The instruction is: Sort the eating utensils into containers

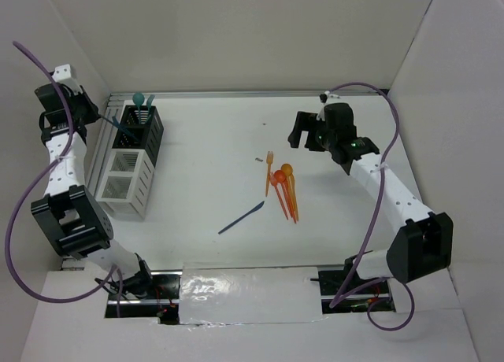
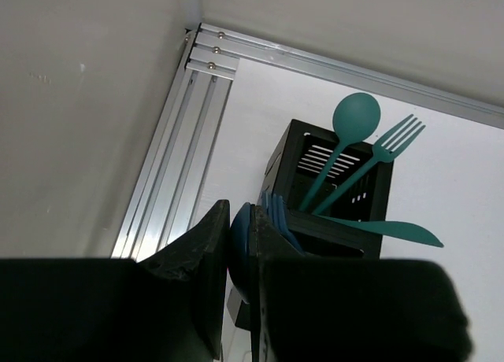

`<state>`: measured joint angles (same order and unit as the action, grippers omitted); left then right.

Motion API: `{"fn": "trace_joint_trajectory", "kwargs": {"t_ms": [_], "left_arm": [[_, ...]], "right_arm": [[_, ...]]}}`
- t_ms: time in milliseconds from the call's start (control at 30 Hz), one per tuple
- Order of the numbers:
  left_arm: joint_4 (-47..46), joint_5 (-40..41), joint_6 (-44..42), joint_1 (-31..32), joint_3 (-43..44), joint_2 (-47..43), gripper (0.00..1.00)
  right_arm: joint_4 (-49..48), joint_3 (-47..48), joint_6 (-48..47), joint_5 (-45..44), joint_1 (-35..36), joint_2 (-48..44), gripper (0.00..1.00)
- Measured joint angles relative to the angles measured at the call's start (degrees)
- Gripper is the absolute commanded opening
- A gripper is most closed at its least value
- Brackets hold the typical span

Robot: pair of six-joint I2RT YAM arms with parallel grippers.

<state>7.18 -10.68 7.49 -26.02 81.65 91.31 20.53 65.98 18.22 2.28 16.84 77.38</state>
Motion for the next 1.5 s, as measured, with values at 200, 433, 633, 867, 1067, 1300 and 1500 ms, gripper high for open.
{"fn": "trace_joint_trajectory", "kwargs": {"t_ms": [200, 433, 633, 867, 1067, 1300, 1500], "left_arm": [[-3.15, 0.02, -0.15, 0.59, -3.02, 2.10, 0.23], [-3.82, -0.48, -0.15, 1.84, -4.81, 4.13, 0.54], [-0.98, -0.63, 0.61, 1.81, -3.89, 4.20, 0.87], [8.11, -2.49, 2.25, 1.66, 2.60, 0.74, 0.88], [12.11, -9.57, 2.73, 4.87, 5.38, -8.68, 0.91], [14.03, -10.84, 1.95, 18.12, -1.92, -17.11, 0.93], [17.14, -13.22, 4.66, 23.45, -11.30, -23.34, 0.93]], "right_arm": [[-1.11, -0.44, 0.42, -1.31, 0.02, 0.61, 1.00], [-1.40, -0.70, 1.42, -2.82, 0.79, 4.37, 1.00], [-1.40, -0.79, 1.51, -4.00, 4.87, 7.06, 1.00], [-1.42, -0.50, 2.97, -4.57, 9.75, 11.74, 0.98], [1.44, 7.28, 4.94, -8.02, 11.06, 21.40, 0.79], [3.72, 8.90, 5.86, -11.91, 10.84, 26.99, 0.63], [3.96, 1.14, 5.81, -10.82, 9.79, 23.41, 0.57]]}}
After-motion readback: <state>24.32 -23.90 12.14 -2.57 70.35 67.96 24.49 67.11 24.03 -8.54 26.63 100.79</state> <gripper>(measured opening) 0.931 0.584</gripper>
